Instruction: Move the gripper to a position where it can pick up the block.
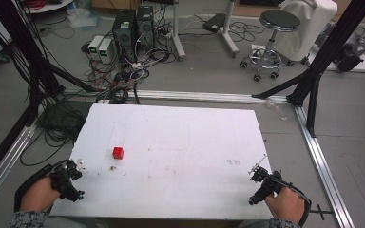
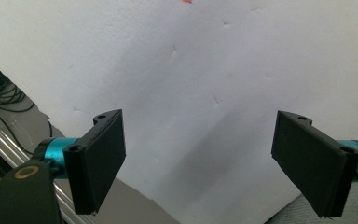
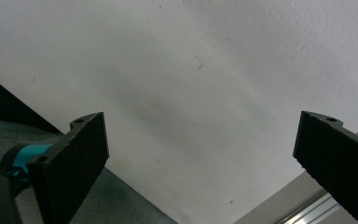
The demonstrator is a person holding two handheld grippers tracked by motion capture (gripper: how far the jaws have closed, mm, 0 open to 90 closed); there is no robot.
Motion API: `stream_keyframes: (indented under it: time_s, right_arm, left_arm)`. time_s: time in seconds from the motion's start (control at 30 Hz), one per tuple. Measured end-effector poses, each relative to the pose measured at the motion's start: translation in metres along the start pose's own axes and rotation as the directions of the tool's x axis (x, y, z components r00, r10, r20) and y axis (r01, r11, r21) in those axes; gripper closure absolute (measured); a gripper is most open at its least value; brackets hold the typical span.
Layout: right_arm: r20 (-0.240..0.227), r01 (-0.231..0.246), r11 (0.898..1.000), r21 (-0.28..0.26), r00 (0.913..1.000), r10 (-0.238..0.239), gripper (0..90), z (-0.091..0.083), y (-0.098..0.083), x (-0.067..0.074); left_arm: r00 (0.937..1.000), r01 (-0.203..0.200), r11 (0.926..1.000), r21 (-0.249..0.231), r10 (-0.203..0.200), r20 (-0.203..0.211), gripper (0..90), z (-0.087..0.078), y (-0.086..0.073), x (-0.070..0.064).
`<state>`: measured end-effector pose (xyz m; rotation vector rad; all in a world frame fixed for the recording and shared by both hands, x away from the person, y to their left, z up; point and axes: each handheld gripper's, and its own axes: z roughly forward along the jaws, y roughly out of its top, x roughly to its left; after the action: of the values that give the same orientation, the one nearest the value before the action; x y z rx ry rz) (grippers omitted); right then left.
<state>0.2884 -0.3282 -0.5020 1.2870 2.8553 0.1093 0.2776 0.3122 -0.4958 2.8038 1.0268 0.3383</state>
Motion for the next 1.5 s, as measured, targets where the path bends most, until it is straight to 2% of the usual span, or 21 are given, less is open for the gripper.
stream_keyframes:
  time_s: [0.2, 0.3, 0.37, 0.43, 0.5, 0.7, 0.77, 0.9, 0.97, 1.07, 1.1, 1.13, 1.17, 1.2, 1.23, 1.3, 1.37, 1.43, 1.5]
  right_arm:
    - [-0.004, 0.004, 1.0, -0.01, 1.0, -0.004, 2.4, -0.002, 0.0, 0.002]
    - [-0.002, 0.005, 1.0, -0.019, 1.0, -0.005, 2.4, -0.003, 0.0, 0.002]
    - [-0.004, 0.002, 1.0, -0.017, 1.0, -0.002, 2.4, -0.004, 0.0, 0.003]
    - [-0.006, 0.003, 1.0, -0.012, 1.0, -0.003, 2.3, -0.004, 0.0, 0.004]
    - [-0.007, 0.008, 1.0, -0.017, 0.9999, -0.009, 2.4, -0.003, 0.001, 0.004]
    - [-0.004, 0.008, 1.0, -0.026, 1.0, -0.008, 2.3, -0.005, 0.0, 0.003]
    - [-0.007, 0.004, 1.0, -0.026, 1.0, -0.004, 2.4, -0.005, -0.001, 0.002]
    - [-0.006, -0.003, 1.0, -0.029, 1.0, 0.002, 2.4, -0.005, -0.002, 0.002]
    - [-0.008, 0.001, 1.0, -0.032, 1.0, -0.001, 2.3, -0.005, -0.002, 0.001]
    - [-0.008, 0.0, 0.999, -0.033, 1.0, -0.001, 2.4, -0.005, -0.002, 0.001]
    - [-0.01, -0.001, 0.999, -0.034, 0.9999, 0.0, 2.3, -0.005, -0.002, 0.001]
    - [-0.009, 0.0, 0.999, -0.033, 1.0, 0.0, 2.3, -0.005, -0.002, 0.001]
    - [-0.011, 0.002, 1.0, -0.03, 0.9999, -0.003, 2.4, -0.005, -0.002, 0.001]
    - [-0.015, 0.002, 1.0, -0.031, 0.9999, -0.003, 2.4, -0.004, -0.002, 0.001]
    - [-0.013, 0.006, 0.999, -0.033, 0.9999, -0.006, 2.3, -0.004, -0.002, 0.001]
    - [-0.014, 0.006, 0.999, -0.031, 0.9999, -0.007, 2.3, -0.004, -0.001, 0.001]
    - [-0.017, 0.006, 0.999, -0.033, 0.9998, -0.006, 2.3, -0.004, 0.0, 0.001]
    - [-0.013, 0.012, 0.999, -0.032, 0.9998, -0.012, 2.4, -0.003, 0.0, 0.001]
    - [-0.018, 0.01, 1.0, -0.029, 0.9998, -0.011, 2.3, -0.003, 0.0, 0.002]
  left_arm:
    - [0.9999, -0.01, 0.9999, -0.007, 0.01, -0.009, 17.9, -0.004, 0.001, -0.001]
    - [0.9997, -0.022, 0.9997, -0.011, 0.022, 0.003, 18.0, -0.005, 0.003, -0.001]
    - [0.9994, -0.034, 0.9993, -0.012, 0.034, 0.007, 18.0, -0.005, 0.005, 0.002]
    - [0.9978, -0.063, 0.998, -0.003, 0.063, 0.017, 18.0, -0.007, 0.008, 0.007]
    - [0.9961, -0.088, 0.9961, -0.001, 0.088, 0.001, 17.9, -0.008, 0.011, 0.011]
    - [0.9847, -0.174, 0.9842, -0.03, 0.174, -0.004, 17.9, -0.011, 0.019, 0.027]
    - [0.9779, -0.209, 0.9775, -0.03, 0.208, -0.02, 18.2, -0.01, 0.021, 0.031]
    - [0.956, -0.293, 0.9553, -0.035, 0.293, -0.006, 18.6, -0.007, 0.027, 0.037]
    - [0.9423, -0.334, 0.9419, -0.03, 0.335, 0.005, 18.8, -0.006, 0.032, 0.04]
    - [0.9083, -0.417, 0.9083, -0.034, 0.418, 0.022, 18.8, -0.005, 0.038, 0.044]
    - [0.9002, -0.434, 0.9003, -0.031, 0.435, 0.023, 18.8, -0.005, 0.04, 0.046]
    - [0.8883, -0.458, 0.8886, -0.02, 0.459, 0.024, 18.8, -0.005, 0.043, 0.048]
    - [0.8842, -0.466, 0.8845, -0.022, 0.466, 0.026, 18.9, -0.004, 0.046, 0.05]
    - [0.8753, -0.482, 0.8758, -0.014, 0.483, 0.028, 18.9, -0.005, 0.049, 0.052]
    - [0.8705, -0.491, 0.8708, -0.018, 0.492, 0.025, 18.9, -0.004, 0.051, 0.053]
    - [0.8523, -0.522, 0.8528, -0.017, 0.522, 0.03, 18.9, -0.005, 0.057, 0.058]
    - [0.8457, -0.532, 0.8466, -0.022, 0.532, 0.039, 18.8, -0.005, 0.063, 0.061]
    - [0.8347, -0.549, 0.8357, -0.027, 0.549, 0.042, 18.8, -0.005, 0.069, 0.064]
    - [0.8189, -0.572, 0.82, -0.021, 0.572, 0.044, 18.8, -0.005, 0.076, 0.068]
